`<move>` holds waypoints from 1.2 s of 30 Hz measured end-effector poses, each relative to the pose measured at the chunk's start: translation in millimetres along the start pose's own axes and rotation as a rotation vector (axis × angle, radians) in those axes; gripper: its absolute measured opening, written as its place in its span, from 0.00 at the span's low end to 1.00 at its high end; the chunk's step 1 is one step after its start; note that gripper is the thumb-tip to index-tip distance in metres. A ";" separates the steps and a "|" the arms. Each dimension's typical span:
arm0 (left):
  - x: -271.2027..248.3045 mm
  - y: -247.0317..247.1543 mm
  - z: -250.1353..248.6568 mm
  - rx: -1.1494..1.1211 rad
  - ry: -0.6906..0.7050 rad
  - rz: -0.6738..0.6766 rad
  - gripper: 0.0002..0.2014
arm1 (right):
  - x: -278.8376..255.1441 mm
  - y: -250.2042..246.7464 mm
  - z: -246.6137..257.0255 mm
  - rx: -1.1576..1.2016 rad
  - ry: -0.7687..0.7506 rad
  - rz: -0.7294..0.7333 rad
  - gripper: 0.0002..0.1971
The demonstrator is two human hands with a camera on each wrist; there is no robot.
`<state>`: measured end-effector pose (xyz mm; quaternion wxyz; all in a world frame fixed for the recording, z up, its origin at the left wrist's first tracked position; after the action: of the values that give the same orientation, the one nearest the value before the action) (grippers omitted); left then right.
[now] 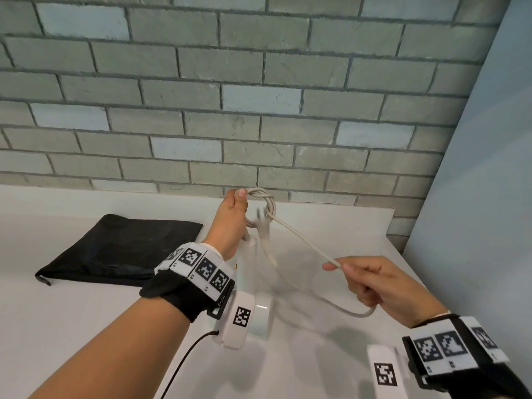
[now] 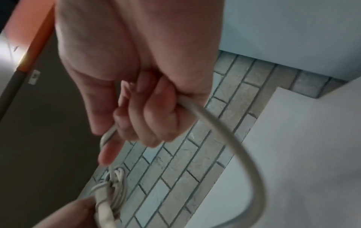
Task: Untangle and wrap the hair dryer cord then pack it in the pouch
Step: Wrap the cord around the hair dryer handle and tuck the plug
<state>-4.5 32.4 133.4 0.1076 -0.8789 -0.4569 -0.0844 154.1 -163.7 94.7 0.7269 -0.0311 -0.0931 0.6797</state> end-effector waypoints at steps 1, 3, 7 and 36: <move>0.7 0.9 -0.4 0.004 -0.004 0.004 0.13 | -1.2 2.5 0.3 -0.073 0.014 0.037 0.16; 1.3 3.4 -0.3 0.017 -0.019 0.026 0.13 | -2.8 7.1 -1.9 -0.135 0.012 0.107 0.10; 3.3 4.7 3.3 -0.001 -0.017 0.063 0.14 | 1.7 20.4 -7.3 -0.132 0.048 0.192 0.10; -29.7 10.1 -9.1 -0.052 -0.106 0.342 0.16 | 110.9 47.7 23.0 -0.005 -0.019 -0.084 0.10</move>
<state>-13.6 1.1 133.7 0.0736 -0.9496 -0.3033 -0.0301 109.6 -51.8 119.3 0.7536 -0.0225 -0.1031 0.6488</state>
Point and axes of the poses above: each hand's wrist, its own x-axis towards the middle knuckle, its own y-axis out of the palm, z = x × y, the point moved 1 cm from there along x, towards the middle knuckle, and after that the axes turned 9 degrees about z, right-handed, at the moved point
